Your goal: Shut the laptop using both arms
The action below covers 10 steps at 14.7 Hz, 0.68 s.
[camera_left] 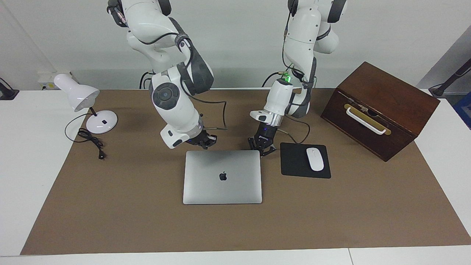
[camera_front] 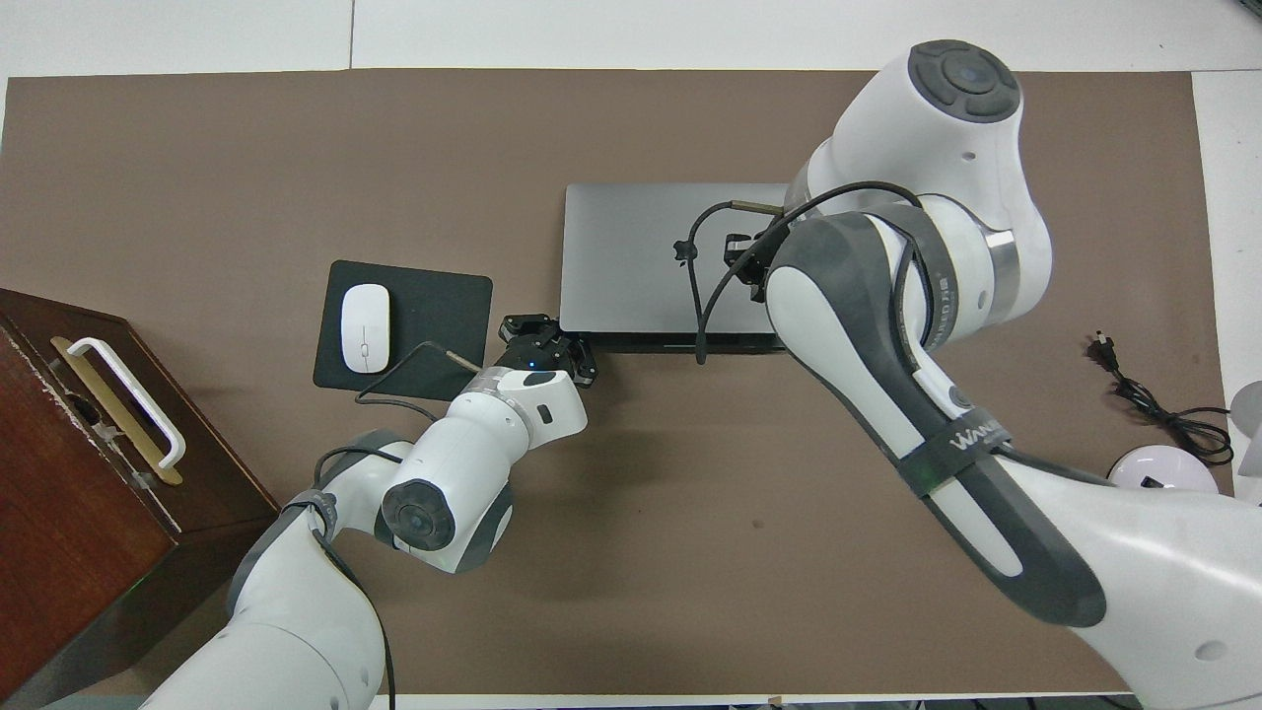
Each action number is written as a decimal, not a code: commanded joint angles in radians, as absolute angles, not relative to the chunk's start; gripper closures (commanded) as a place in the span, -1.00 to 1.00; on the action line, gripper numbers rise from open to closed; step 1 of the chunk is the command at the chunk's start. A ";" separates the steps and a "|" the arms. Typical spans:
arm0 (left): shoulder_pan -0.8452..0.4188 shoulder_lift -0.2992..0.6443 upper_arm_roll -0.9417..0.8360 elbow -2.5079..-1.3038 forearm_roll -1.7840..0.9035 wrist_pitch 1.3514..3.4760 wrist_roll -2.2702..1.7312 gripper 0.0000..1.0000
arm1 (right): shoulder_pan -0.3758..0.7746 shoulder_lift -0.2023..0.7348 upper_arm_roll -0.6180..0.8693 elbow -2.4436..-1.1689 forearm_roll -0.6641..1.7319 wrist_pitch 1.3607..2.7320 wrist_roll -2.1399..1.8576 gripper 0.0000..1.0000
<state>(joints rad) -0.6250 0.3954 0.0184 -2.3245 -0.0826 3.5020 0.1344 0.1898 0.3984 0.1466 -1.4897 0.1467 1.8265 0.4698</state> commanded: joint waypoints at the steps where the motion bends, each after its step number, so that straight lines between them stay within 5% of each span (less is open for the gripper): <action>1: -0.615 0.349 0.034 -2.352 -0.091 3.400 0.137 1.00 | 0.183 0.344 0.112 -1.488 0.080 1.812 0.382 1.00; 7: -0.577 0.154 0.031 -2.347 -0.089 3.070 0.146 1.00 | 0.189 0.229 0.005 -1.456 0.011 1.807 0.180 0.90; 8: -0.575 0.125 0.034 -2.342 -0.089 3.013 0.146 1.00 | 0.183 0.212 -0.003 -1.456 0.008 1.780 0.149 0.34; 9: -0.568 0.097 0.035 -2.335 -0.089 2.957 0.144 1.00 | 0.175 0.195 -0.009 -1.457 -0.003 1.764 0.118 -0.61; 10: -0.551 0.066 0.035 -2.324 -0.089 2.892 0.144 1.00 | 0.160 0.177 -0.026 -1.456 -0.009 1.761 0.080 -1.00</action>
<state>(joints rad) -0.5772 0.1440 0.0370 -2.3209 -0.0828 3.0110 0.1340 0.1850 0.2144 -0.0150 -1.4468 0.0106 1.7821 0.1508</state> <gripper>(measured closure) 0.991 0.722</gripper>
